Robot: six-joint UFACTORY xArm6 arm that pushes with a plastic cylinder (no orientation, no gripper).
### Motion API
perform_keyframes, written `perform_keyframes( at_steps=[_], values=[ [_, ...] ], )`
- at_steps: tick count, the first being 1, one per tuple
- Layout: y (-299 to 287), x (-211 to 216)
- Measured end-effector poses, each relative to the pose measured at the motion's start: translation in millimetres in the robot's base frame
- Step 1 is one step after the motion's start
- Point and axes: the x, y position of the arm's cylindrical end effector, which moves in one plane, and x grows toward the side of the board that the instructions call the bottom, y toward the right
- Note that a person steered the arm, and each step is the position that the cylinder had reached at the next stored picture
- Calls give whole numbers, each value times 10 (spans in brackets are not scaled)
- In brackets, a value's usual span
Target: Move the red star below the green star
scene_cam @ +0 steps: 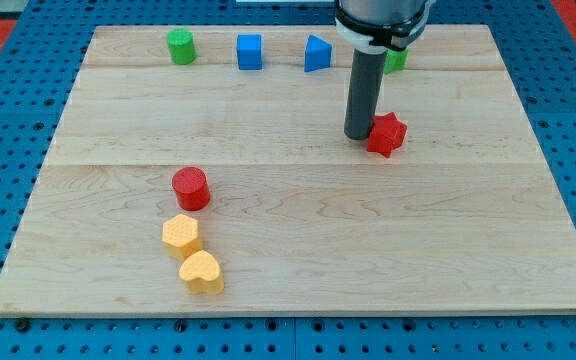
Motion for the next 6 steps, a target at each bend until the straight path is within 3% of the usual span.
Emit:
perform_keyframes(
  at_steps=[2,6],
  values=[
    [-8,-406],
    [80,16]
  ],
)
